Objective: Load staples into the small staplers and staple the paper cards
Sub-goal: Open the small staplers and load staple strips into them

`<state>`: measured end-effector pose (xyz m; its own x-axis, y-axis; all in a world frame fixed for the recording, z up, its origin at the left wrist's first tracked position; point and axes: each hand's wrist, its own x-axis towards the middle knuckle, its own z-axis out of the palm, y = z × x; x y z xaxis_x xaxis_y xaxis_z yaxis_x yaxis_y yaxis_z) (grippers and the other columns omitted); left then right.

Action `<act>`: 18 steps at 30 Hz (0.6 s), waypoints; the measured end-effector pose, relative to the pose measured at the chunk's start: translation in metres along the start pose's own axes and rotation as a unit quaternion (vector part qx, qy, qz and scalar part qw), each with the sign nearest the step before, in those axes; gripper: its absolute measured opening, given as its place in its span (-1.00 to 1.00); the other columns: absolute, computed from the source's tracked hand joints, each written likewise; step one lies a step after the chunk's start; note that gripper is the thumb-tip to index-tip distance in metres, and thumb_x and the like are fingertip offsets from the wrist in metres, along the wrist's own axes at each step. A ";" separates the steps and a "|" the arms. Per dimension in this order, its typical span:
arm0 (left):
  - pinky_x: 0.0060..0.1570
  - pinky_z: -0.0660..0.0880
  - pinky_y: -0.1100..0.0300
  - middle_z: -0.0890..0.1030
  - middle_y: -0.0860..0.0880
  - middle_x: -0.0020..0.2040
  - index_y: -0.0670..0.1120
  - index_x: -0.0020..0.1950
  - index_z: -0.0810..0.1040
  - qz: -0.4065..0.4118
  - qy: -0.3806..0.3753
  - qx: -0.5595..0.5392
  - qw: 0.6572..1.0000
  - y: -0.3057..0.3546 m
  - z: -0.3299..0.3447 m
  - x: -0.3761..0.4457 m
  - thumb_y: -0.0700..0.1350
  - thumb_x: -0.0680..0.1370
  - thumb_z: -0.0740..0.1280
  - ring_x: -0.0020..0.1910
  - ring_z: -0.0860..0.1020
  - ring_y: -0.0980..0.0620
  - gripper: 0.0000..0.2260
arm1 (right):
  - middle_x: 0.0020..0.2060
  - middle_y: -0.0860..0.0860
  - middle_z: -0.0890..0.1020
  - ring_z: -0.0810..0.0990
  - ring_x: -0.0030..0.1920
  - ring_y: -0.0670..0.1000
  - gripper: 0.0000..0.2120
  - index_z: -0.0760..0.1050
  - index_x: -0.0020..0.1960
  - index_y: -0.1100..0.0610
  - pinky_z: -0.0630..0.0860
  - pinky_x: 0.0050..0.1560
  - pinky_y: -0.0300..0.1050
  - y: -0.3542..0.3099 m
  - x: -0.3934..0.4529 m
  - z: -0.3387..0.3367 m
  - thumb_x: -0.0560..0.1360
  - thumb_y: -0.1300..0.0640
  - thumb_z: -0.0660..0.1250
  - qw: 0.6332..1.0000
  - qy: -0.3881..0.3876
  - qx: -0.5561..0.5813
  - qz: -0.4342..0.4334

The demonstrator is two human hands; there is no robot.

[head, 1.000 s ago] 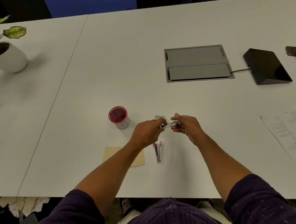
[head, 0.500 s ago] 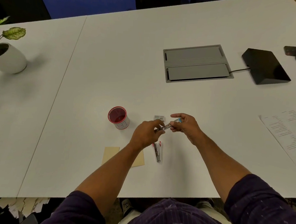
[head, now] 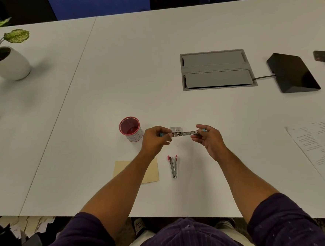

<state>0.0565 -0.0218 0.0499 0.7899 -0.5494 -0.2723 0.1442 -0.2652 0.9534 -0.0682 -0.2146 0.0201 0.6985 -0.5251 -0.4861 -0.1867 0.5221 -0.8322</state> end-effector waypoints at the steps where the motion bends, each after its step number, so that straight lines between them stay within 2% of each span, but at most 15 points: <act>1: -0.20 0.64 0.12 0.72 -0.12 -0.19 -0.16 -0.02 0.68 -0.014 -0.001 -0.020 1.000 0.000 0.000 0.000 -0.26 0.48 0.50 -0.21 0.71 -0.11 -0.90 | -0.12 0.17 0.62 0.72 -0.17 0.14 -0.78 0.49 0.28 0.32 0.69 -0.01 -0.05 -0.001 0.000 0.000 0.67 0.35 0.20 1.000 0.005 0.008 -0.001; 4: -0.14 0.66 0.12 0.72 -0.16 -0.17 -0.20 0.02 0.69 -0.054 -0.029 -0.050 0.997 0.001 -0.001 0.000 -0.26 0.49 0.49 -0.20 0.70 -0.09 -0.88 | -0.14 0.18 0.62 0.72 -0.23 0.11 -0.83 0.50 0.23 0.27 0.69 -0.14 -0.11 -0.002 -0.002 -0.002 0.66 0.33 0.24 1.000 0.016 0.021 -0.015; 9: -0.12 0.60 0.14 0.73 -0.15 -0.06 -0.17 0.12 0.68 -0.072 -0.099 0.002 0.992 0.003 -0.004 -0.004 -0.20 0.51 0.48 -0.20 0.67 -0.01 -0.81 | -0.16 0.21 0.65 0.70 -0.26 0.10 -0.82 0.48 0.25 0.25 0.67 -0.19 -0.11 -0.003 -0.004 -0.003 0.66 0.28 0.27 0.999 0.011 0.033 -0.022; 12: -0.20 0.57 0.17 0.73 -0.12 -0.05 -0.08 0.17 0.66 -0.046 -0.133 0.075 0.987 0.007 -0.001 -0.006 -0.18 0.53 0.46 -0.23 0.67 0.00 -0.78 | -0.12 0.19 0.63 0.70 -0.24 0.11 -0.81 0.49 0.24 0.29 0.68 -0.17 -0.10 -0.005 -0.005 0.001 0.70 0.22 0.21 0.999 -0.001 0.035 -0.020; 16: -0.18 0.61 0.08 0.66 -0.07 -0.07 0.12 0.23 0.58 0.015 -0.155 0.165 0.974 0.010 0.012 -0.009 -0.12 0.51 0.45 -0.26 0.62 0.02 -0.68 | -0.13 0.22 0.65 0.70 -0.24 0.11 -0.74 0.51 0.19 0.32 0.68 -0.15 -0.11 -0.005 -0.008 0.007 0.73 0.22 0.09 0.999 -0.029 0.021 -0.018; 18: -0.26 0.57 0.23 0.61 0.01 -0.09 0.23 0.26 0.53 0.045 -0.153 0.218 0.963 0.009 0.016 -0.010 -0.11 0.53 0.41 -0.30 0.55 0.12 -0.64 | -0.13 0.22 0.65 0.70 -0.23 0.10 -0.74 0.52 0.19 0.32 0.68 -0.15 -0.12 -0.006 -0.010 0.007 0.73 0.23 0.09 0.999 -0.031 0.018 -0.018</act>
<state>0.0406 -0.0310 0.0595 0.5655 -0.7757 -0.2801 -0.2330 -0.4761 0.8480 -0.0693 -0.2079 0.0321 0.7454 -0.5023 -0.4382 -0.1367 0.5281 -0.8381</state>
